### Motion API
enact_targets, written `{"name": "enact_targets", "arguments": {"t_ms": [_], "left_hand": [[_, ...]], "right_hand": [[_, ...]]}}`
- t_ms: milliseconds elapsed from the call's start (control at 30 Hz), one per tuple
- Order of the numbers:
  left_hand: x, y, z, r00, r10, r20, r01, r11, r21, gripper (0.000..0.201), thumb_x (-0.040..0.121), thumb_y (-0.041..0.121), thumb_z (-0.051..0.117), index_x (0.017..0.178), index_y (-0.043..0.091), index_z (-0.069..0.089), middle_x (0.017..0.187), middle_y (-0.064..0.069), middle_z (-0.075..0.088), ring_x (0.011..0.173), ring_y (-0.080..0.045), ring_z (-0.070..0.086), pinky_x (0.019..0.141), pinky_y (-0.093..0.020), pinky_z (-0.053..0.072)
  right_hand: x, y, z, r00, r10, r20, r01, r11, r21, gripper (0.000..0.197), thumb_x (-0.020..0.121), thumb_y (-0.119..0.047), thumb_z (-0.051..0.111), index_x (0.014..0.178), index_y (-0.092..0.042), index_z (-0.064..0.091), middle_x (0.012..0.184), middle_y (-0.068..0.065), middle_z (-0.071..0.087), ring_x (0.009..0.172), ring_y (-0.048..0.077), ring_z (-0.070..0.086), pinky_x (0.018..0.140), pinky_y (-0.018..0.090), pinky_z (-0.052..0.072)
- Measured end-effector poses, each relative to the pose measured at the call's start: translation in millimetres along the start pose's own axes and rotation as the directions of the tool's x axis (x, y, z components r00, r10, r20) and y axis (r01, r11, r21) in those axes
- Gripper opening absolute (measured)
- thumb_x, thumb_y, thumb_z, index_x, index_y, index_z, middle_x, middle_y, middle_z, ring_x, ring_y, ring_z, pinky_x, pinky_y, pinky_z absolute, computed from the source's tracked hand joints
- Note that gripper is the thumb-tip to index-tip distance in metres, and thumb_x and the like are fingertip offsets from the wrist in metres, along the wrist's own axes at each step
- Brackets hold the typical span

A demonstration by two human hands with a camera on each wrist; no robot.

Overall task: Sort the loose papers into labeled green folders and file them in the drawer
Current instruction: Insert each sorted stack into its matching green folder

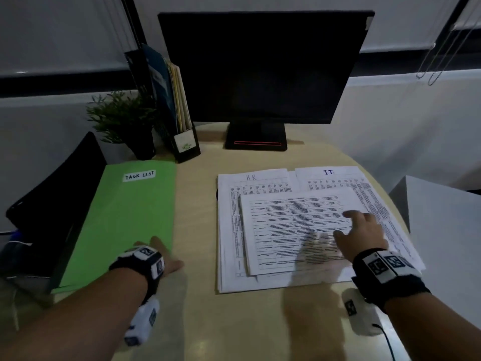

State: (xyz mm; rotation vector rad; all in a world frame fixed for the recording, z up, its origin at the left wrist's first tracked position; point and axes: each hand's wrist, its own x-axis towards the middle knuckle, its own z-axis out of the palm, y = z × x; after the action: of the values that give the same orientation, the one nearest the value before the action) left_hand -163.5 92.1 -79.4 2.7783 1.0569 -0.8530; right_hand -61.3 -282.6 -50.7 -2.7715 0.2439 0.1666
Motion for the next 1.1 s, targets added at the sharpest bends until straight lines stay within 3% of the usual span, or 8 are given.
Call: {"name": "enact_targets", "arguments": {"t_ms": [33,167,367,467,633,733,1000,1100], "left_hand": [[0.6,-0.3,4.0,0.999,0.012,0.033,-0.012,1.000,-0.001,0.090,0.089,0.060,0.049,0.148,-0.001,0.017,0.151,-0.020,0.028,0.136,-0.029,0.036,0.107,-0.033,0.036],[1.8,-2.3,3.5,0.971,0.239,-0.012,-0.238,0.969,0.067,0.039,0.096,0.031,0.047,0.128,0.009,0.054,0.115,-0.006,0.059,0.116,-0.025,0.057,0.077,-0.025,0.041],[-12.6,-18.4,-19.0,0.915,0.388,-0.112,-0.387,0.922,0.028,0.027,0.096,0.013,0.039,0.110,0.005,0.061,0.104,-0.008,0.059,0.099,-0.025,0.060,0.080,-0.029,0.045],[-37.7,-26.2,-28.3,0.864,0.469,-0.185,-0.484,0.874,-0.044,0.018,0.092,0.012,0.043,0.079,0.012,0.056,0.078,-0.004,0.052,0.075,-0.022,0.052,0.065,-0.026,0.039],[-79.3,-33.5,-32.7,0.741,0.602,-0.296,-0.665,0.717,-0.208,0.012,0.090,0.026,0.058,0.088,0.017,0.066,0.087,0.003,0.063,0.081,-0.013,0.059,0.072,-0.023,0.047],[-90.4,-35.8,-36.8,0.719,0.624,-0.306,-0.694,0.630,-0.348,0.018,0.083,0.034,0.068,0.072,0.023,0.060,0.075,0.007,0.060,0.073,-0.011,0.058,0.073,-0.028,0.052],[-88.7,-44.3,-41.2,0.745,0.565,-0.355,-0.626,0.407,-0.666,0.031,0.073,0.040,0.078,0.059,0.021,0.058,0.055,0.008,0.054,0.055,-0.010,0.050,0.063,-0.034,0.050],[-94.8,-47.2,-45.9,0.735,0.569,-0.369,-0.622,0.349,-0.700,0.027,0.069,0.036,0.082,0.060,0.021,0.060,0.057,0.009,0.057,0.055,-0.006,0.052,0.060,-0.028,0.049]], "right_hand": [[-11.1,-14.0,5.9,0.998,-0.052,0.028,0.050,0.998,0.048,0.047,0.085,-0.029,0.063,0.130,-0.026,0.049,0.134,0.007,0.044,0.117,0.028,0.048,0.096,0.044,0.044],[-63.1,-75.0,33.2,0.957,-0.242,0.161,0.214,0.961,0.176,0.039,0.087,-0.025,0.061,0.125,-0.021,0.054,0.121,0.001,0.053,0.094,0.014,0.054,0.083,0.026,0.045],[-124.2,-133.8,73.5,0.847,-0.412,0.335,0.343,0.906,0.246,0.031,0.089,-0.026,0.059,0.119,-0.021,0.059,0.097,-0.011,0.054,0.088,0.005,0.053,0.081,0.016,0.044],[-137.8,-149.1,83.1,0.826,-0.406,0.390,0.269,0.893,0.361,0.035,0.088,-0.030,0.063,0.121,-0.020,0.057,0.096,-0.010,0.059,0.086,0.006,0.059,0.078,0.014,0.048],[-142.4,-164.9,94.1,0.818,-0.311,0.484,-0.149,0.698,0.701,0.041,0.093,-0.033,0.055,0.132,-0.022,0.048,0.096,0.008,0.064,0.075,0.022,0.064,0.070,0.037,0.054],[-144.4,-171.5,88.6,0.788,-0.293,0.541,-0.323,0.552,0.769,0.035,0.098,-0.027,0.047,0.133,-0.025,0.041,0.093,0.014,0.060,0.065,0.024,0.062,0.060,0.031,0.050],[-143.3,-171.7,78.1,0.813,-0.318,0.488,-0.323,0.451,0.832,0.043,0.095,-0.018,0.054,0.133,-0.027,0.038,0.089,0.013,0.066,0.070,0.026,0.067,0.065,0.035,0.053],[-142.1,-171.1,72.4,0.822,-0.349,0.451,-0.248,0.494,0.834,0.050,0.091,0.001,0.053,0.130,-0.027,0.040,0.066,0.002,0.068,0.056,0.016,0.065,0.056,0.028,0.052]]}}
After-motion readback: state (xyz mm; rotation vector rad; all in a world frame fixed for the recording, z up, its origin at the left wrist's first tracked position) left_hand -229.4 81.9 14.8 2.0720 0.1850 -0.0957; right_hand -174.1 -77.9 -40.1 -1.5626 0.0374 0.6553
